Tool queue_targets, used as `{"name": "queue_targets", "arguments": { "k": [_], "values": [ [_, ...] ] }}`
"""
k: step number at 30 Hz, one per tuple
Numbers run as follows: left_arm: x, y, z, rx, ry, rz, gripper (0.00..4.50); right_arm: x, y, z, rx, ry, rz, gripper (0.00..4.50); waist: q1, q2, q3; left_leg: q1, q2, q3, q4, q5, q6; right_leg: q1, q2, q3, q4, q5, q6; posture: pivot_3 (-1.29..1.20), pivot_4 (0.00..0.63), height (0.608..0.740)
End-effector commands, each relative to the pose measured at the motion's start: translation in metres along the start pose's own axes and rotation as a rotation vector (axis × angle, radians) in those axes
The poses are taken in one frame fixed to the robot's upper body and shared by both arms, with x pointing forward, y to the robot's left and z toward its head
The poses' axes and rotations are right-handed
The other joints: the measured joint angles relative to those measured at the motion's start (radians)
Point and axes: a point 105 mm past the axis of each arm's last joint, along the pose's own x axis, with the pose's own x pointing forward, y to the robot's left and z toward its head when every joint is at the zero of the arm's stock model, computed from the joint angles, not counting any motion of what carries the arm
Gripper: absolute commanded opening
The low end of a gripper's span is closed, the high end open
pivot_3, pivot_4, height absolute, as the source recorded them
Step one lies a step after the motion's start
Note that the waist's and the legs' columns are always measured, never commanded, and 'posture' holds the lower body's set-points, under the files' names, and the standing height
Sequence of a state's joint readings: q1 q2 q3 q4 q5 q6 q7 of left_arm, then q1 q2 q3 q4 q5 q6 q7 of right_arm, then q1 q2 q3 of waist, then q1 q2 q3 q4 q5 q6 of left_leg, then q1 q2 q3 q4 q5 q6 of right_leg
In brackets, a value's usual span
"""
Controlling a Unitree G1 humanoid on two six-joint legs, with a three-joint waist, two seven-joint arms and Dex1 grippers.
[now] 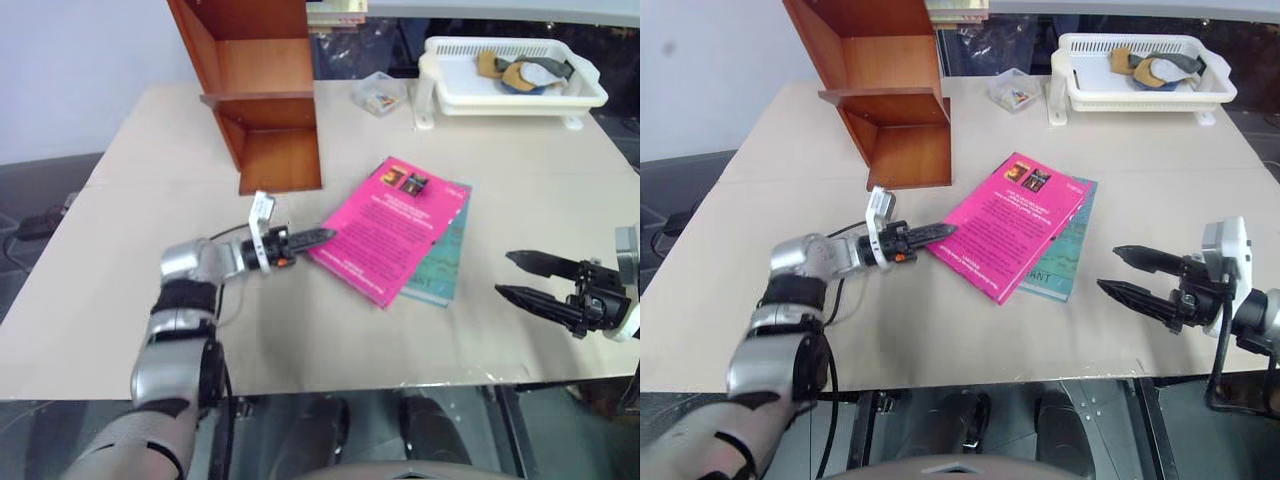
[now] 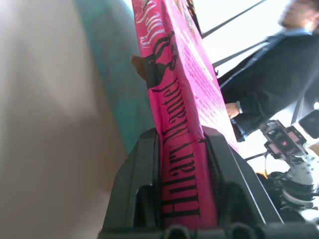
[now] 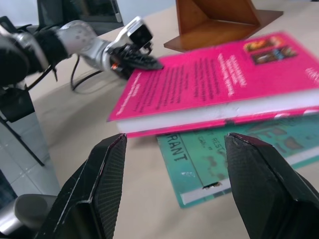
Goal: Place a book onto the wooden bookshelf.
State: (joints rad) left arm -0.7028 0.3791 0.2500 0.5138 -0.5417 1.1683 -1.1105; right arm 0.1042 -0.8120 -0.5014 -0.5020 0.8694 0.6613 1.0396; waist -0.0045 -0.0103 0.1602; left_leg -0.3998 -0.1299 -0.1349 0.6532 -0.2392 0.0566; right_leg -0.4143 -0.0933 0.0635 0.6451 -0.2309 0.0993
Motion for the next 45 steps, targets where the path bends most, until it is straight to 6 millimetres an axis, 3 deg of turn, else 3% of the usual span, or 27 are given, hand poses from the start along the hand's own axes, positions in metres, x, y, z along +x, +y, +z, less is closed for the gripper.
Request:
{"name": "queue_targets", "arguments": {
  "k": [1, 4, 5, 7, 11, 12, 26, 45],
  "values": [
    [0.002, -0.017, 0.011, 0.028, -0.113, 0.053, 0.62, 0.002, 0.001, 0.005, -0.033, -0.008, 0.022, 3.18, 0.009, 0.000, 0.000, 0.000, 0.000, 0.000, 0.000, 0.000, 0.000, 0.000, 0.000, 0.000, 0.000, 0.000, 0.000, 0.00, 0.150, 0.740],
    [0.005, -0.020, 0.013, -0.004, -0.227, 0.110, 0.62, 0.005, -0.001, 0.004, -0.033, -0.003, 0.037, 3.18, 0.020, 0.000, 0.000, 0.001, 0.000, 0.000, 0.001, 0.000, 0.000, 0.001, 0.000, 0.000, 0.001, 0.000, 0.000, 0.00, 0.150, 0.740],
    [0.007, -0.023, 0.013, -0.025, -0.255, 0.115, 1.66, 0.007, -0.001, 0.004, -0.034, -0.002, 0.042, 3.18, 0.020, 0.000, 0.000, 0.001, 0.000, 0.000, 0.001, 0.000, 0.000, 0.001, 0.000, 0.000, 0.001, 0.000, 0.000, 0.00, 0.150, 0.740],
    [0.011, -0.030, 0.013, -0.069, -0.288, 0.111, 2.63, 0.008, -0.002, 0.004, -0.034, -0.004, 0.050, 3.18, 0.020, -0.001, 0.000, 0.001, 0.000, 0.000, 0.001, 0.000, -0.001, 0.001, 0.000, -0.001, 0.001, 0.000, 0.000, 0.00, 0.150, 0.740],
    [0.020, -0.046, -0.009, -0.074, -0.216, 0.104, 4.31, 0.009, -0.004, 0.005, -0.037, -0.003, 0.055, 3.18, 0.020, -0.001, 0.000, 0.001, 0.000, 0.001, 0.001, 0.000, -0.001, 0.001, 0.000, 0.000, 0.000, 0.000, 0.000, 0.00, 0.150, 0.740],
    [0.019, -0.048, -0.013, -0.080, -0.202, 0.095, 4.43, 0.010, -0.004, 0.005, -0.039, -0.002, 0.056, 3.18, 0.020, -0.001, 0.000, 0.001, 0.000, 0.001, 0.001, 0.000, -0.001, 0.001, 0.000, 0.000, 0.000, 0.000, 0.000, 0.00, 0.150, 0.740],
    [-0.010, -0.060, -0.064, -0.062, 0.024, 0.002, 4.43, 0.008, -0.005, 0.003, -0.047, -0.002, 0.039, 3.18, 0.020, 0.000, 0.000, 0.002, 0.001, 0.001, 0.001, -0.002, -0.005, 0.001, 0.002, 0.001, 0.001, 0.000, 0.000, 0.00, 0.150, 0.740],
    [0.002, -0.066, -0.071, -0.033, 0.142, -0.085, 4.43, 0.012, -0.009, 0.005, -0.065, -0.010, 0.009, 3.18, 0.019, 0.000, 0.000, 0.002, 0.001, 0.001, 0.001, -0.002, -0.005, 0.001, 0.001, 0.001, 0.001, 0.000, 0.000, 0.00, 0.150, 0.740]
  ]
}}
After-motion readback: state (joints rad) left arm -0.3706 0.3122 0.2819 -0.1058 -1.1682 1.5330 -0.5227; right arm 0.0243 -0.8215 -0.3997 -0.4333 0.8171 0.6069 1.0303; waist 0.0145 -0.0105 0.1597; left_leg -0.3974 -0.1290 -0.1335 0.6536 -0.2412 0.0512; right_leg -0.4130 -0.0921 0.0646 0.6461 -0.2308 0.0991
